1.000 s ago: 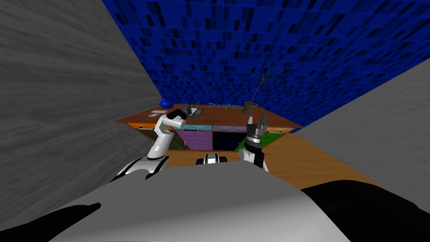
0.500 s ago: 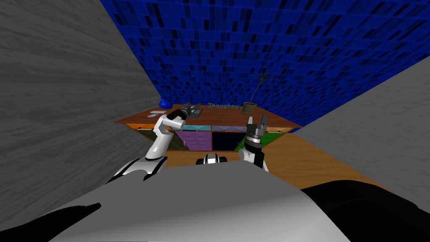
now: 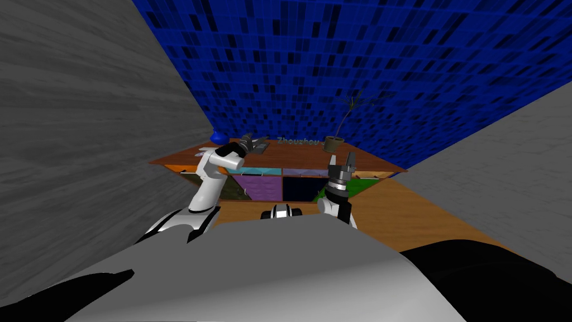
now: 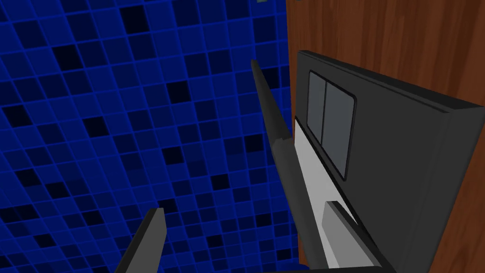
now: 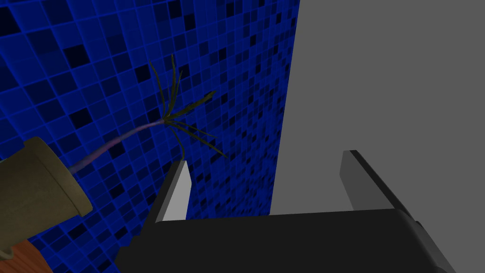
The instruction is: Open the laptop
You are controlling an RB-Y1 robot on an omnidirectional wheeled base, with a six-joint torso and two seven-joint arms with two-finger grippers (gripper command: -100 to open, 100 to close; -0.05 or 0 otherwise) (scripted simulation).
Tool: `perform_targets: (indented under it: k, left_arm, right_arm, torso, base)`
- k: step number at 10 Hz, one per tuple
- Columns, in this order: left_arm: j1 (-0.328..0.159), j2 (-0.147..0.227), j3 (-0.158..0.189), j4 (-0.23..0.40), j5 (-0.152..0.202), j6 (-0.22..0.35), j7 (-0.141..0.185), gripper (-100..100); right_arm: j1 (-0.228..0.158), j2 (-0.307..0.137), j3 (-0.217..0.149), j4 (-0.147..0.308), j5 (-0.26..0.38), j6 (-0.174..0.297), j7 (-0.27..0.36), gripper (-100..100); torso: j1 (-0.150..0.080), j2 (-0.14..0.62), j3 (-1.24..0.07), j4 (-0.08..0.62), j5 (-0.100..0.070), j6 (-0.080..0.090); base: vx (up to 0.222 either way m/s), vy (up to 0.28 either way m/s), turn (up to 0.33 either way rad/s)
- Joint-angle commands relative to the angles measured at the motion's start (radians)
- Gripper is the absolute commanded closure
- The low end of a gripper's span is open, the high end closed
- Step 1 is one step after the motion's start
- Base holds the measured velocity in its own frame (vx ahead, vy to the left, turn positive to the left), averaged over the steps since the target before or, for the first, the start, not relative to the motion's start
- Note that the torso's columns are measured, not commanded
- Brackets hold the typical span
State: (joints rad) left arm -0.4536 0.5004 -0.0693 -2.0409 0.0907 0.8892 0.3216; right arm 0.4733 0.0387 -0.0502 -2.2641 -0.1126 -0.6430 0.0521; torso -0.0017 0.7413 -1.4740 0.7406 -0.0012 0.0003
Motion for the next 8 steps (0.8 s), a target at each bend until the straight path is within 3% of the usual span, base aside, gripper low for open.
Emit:
perform_targets:
  k: [1, 2, 3, 8]
  left_arm:
    - [-0.024, 0.022, 0.003, -0.045, 0.016, 0.062, 0.013, -100]
    - [-0.015, 0.017, 0.002, -0.036, 0.014, 0.049, 0.01, -100]
    - [-0.015, 0.018, 0.002, -0.039, 0.014, 0.054, 0.011, 0]
    - [-0.008, 0.016, -0.002, -0.033, 0.015, 0.059, 0.011, 0]
  right_arm:
    - [0.0, 0.0, 0.0, 0.0, 0.0, 0.0, 0.0, 0]
    - [0.0, 0.0, 0.0, 0.0, 0.0, 0.0, 0.0, 0]
    - [0.0, 0.0, 0.0, 0.0, 0.0, 0.0, 0.0, 0]
    - [0.0, 0.0, 0.0, 0.0, 0.0, 0.0, 0.0, 0]
  torso:
    - [0.0, 0.0, 0.0, 0.0, 0.0, 0.0]
    - [0.001, -0.001, -0.001, -0.001, 0.0, 0.0]
    - [0.001, -0.001, -0.001, -0.001, 0.001, 0.0]
    - [0.001, -0.001, -0.001, 0.0, 0.0, 0.0]
  base:
    - [0.032, 0.006, 0.006]
    - [0.016, 0.003, 0.002]
    - [0.0, 0.0, 0.0]
    - [0.0, 0.0, 0.0]
